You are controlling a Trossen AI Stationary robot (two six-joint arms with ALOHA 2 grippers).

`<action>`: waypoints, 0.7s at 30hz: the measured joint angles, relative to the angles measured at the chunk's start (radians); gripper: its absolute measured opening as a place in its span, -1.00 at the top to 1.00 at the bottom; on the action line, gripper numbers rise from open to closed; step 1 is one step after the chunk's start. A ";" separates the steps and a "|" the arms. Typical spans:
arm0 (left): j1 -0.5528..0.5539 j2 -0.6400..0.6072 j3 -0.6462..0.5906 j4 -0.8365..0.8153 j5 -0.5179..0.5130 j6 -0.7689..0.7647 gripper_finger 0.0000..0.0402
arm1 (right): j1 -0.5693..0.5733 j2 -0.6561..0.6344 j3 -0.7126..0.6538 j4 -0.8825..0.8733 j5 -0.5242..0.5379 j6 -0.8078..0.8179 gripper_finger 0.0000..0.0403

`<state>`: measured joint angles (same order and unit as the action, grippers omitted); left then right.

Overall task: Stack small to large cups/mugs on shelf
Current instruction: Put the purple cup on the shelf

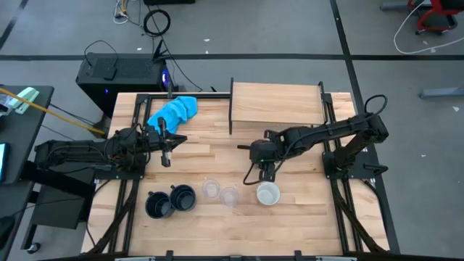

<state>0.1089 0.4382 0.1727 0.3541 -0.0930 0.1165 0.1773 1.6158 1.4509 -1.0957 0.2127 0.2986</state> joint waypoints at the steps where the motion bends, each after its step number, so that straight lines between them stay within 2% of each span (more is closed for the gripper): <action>1: 0.000 0.000 0.000 0.000 0.000 0.000 0.80 | 0.004 0.000 -0.003 0.003 0.000 -0.007 0.14; 11: 0.000 0.000 0.000 0.000 0.000 0.000 0.85 | 0.008 0.000 -0.103 0.031 0.016 -0.013 0.18; 21: 0.000 0.000 0.000 0.000 0.000 0.000 0.83 | 0.008 0.000 -0.132 0.051 0.016 -0.023 0.21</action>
<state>0.1093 0.4385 0.1726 0.3538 -0.0929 0.1169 0.1857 1.6161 1.3186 -1.0447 0.2289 0.2759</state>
